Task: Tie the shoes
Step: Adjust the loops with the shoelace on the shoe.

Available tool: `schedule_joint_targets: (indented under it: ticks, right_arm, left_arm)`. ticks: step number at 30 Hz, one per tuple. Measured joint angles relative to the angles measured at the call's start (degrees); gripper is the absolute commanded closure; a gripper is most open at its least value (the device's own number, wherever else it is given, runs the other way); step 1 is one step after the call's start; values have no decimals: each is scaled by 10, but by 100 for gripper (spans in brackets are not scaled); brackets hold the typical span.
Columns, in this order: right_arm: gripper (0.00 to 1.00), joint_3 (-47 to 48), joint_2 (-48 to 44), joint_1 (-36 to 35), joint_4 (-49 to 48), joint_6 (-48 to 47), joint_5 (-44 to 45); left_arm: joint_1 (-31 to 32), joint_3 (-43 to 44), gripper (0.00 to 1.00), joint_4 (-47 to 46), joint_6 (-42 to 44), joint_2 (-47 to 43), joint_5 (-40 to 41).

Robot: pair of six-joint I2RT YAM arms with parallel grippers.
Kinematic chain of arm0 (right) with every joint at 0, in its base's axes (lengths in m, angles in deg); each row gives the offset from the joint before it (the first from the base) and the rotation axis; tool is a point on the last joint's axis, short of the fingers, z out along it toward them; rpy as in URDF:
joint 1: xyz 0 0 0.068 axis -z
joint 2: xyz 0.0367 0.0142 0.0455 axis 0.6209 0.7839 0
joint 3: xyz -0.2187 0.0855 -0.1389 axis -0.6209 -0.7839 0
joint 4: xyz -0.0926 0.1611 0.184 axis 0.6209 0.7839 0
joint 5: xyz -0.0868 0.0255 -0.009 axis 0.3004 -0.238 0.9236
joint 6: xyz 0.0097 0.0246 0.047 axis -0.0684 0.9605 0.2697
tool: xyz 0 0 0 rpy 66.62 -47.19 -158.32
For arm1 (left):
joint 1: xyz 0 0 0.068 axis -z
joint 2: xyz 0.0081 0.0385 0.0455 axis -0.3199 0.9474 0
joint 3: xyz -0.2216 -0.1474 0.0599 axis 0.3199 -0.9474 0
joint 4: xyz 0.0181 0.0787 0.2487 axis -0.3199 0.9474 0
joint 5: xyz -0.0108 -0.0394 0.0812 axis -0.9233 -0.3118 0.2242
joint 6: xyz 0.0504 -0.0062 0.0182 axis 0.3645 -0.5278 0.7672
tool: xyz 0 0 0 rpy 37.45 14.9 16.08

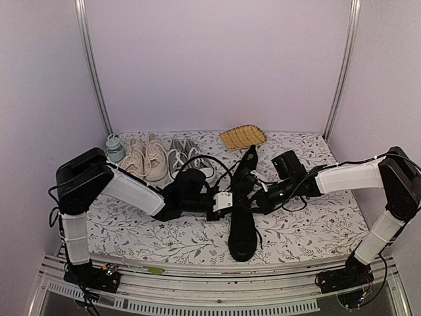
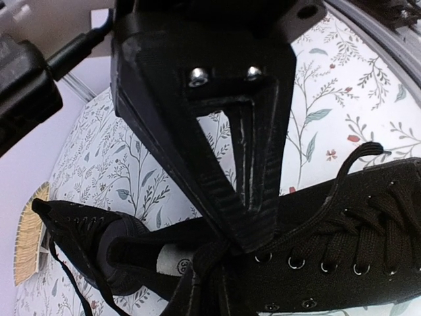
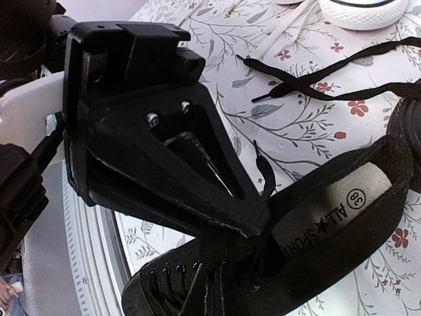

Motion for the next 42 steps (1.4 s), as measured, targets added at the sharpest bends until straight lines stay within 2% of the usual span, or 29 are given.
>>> schedule_joint_targets:
  ticks: [3, 8, 11, 14, 18, 22, 27, 42]
  right_arm:
    - [97, 4, -1, 0, 5, 0, 0]
    - [76, 5, -10, 5, 12, -1, -2]
    - [71, 5, -28, 17, 17, -2, -18]
    - [72, 5, -50, 40, 16, -3, -49]
    - [86, 5, -57, 58, 6, -1, -59]
    - [89, 9, -23, 59, 5, 9, -53]
    - [89, 11, 22, 56, 7, 18, -61]
    - [82, 11, 28, 35, -12, 26, -91]
  left_arm:
    - [-1, -6, 100, -15, -24, 0, -10]
    - [-1, -13, 100, -28, -43, 0, -20]
    - [-2, -17, 100, -37, -59, 0, -25]
    - [-2, -18, 100, -43, -71, 0, -24]
    - [-2, -18, 100, -51, -83, 0, -22]
    - [-2, -18, 100, -57, -91, 0, -21]
    - [-2, -19, 100, -58, -94, 0, -21]
    - [-2, -19, 100, -58, -95, 0, -21]
